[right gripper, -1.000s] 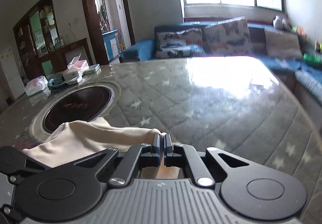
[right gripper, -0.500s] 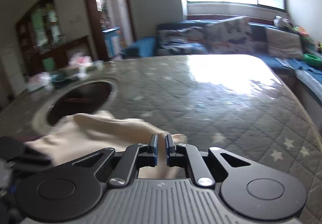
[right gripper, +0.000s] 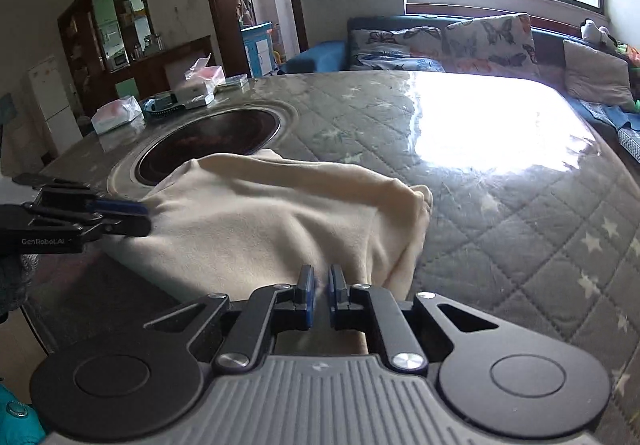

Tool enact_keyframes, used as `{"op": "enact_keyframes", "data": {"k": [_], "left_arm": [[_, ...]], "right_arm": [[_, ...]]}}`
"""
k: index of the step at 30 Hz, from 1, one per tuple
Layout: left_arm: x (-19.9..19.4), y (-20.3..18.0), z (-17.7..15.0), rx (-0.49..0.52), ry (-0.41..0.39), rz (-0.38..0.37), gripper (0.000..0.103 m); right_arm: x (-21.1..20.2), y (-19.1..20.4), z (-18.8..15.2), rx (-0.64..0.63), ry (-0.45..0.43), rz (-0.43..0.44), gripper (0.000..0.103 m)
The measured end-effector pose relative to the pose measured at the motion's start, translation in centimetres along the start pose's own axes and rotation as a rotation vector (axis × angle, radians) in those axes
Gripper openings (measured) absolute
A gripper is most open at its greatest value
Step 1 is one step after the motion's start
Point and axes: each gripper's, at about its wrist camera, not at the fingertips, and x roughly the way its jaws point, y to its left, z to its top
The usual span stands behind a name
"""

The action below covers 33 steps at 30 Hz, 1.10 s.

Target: Fold clothes

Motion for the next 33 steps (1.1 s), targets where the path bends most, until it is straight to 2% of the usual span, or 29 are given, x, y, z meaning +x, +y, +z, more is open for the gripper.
{"op": "enact_keyframes", "data": {"k": [9,15,20,25,31,33], "left_arm": [[-0.9,1.6,-1.6,-0.022,0.008,0.005,0.027],[-1.6,1.5,-1.5,0.005,0.021,-0.006,0.026],[-2.3,1.7,0.3,0.0,-0.037,-0.006,0.026],[-0.4,2.3,2.0,-0.058,-0.057,-0.024,0.024],[2.1,2.5,0.8,-0.059,0.011,-0.023,0.021],[1.8,3.3,0.2,-0.063,0.005,-0.013,0.022]], "right_arm": [[0.2,0.8,0.3,-0.071,0.03,-0.032,0.005],[-0.1,1.2,0.4,-0.112,0.048,-0.051,0.005],[-0.7,1.9,0.8,-0.157,0.067,-0.073,0.005],[-0.9,2.1,2.4,-0.123,0.003,-0.037,0.006],[1.4,1.9,2.3,-0.091,0.02,-0.019,0.006],[1.7,1.7,1.9,-0.09,0.037,-0.019,0.006]]}}
